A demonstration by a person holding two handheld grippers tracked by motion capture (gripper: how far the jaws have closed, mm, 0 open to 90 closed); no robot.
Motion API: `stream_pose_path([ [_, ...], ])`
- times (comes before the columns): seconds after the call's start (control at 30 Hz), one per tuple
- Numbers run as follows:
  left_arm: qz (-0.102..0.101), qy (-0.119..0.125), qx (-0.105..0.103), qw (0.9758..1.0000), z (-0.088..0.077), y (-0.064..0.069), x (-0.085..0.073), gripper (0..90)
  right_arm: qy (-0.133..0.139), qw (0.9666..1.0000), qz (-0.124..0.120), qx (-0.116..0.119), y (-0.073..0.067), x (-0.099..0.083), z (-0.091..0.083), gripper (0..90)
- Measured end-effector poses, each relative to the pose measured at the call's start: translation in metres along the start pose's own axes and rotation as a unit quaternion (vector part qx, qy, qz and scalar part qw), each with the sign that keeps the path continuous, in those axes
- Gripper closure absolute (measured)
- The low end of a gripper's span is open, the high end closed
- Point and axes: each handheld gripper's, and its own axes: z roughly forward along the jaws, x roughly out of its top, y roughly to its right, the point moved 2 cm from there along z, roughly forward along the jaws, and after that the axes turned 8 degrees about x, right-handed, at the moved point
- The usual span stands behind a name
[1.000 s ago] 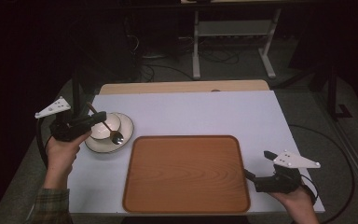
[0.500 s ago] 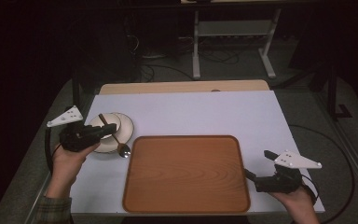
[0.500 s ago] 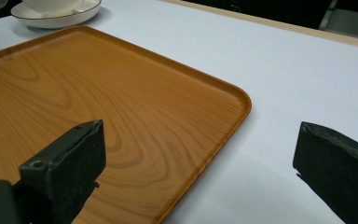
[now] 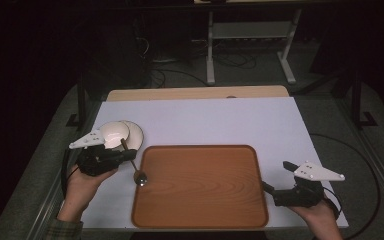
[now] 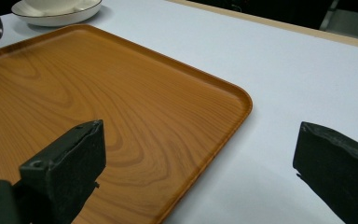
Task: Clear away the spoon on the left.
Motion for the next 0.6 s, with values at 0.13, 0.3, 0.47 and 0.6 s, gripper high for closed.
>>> stream_pose_path([
  [0.13,0.004,-0.014,-0.005,0.9999,0.005,0.004,-0.004,88.2,-0.001,1.0000,-0.001,0.000,0.000,0.000,0.000,1.8],
  [0.3,0.012,-0.029,-0.006,0.9995,0.010,0.007,-0.006,88.2,-0.001,1.0000,-0.001,0.000,0.000,0.000,0.000,1.8],
  [0.47,0.018,-0.040,-0.004,0.9990,0.015,0.009,-0.008,88.1,0.000,1.0000,-0.001,0.000,0.000,0.000,0.000,1.8],
  [0.6,0.025,-0.047,-0.004,0.9985,0.019,0.012,-0.008,88.1,-0.001,1.0000,-0.002,0.000,0.000,0.000,0.000,1.8],
])
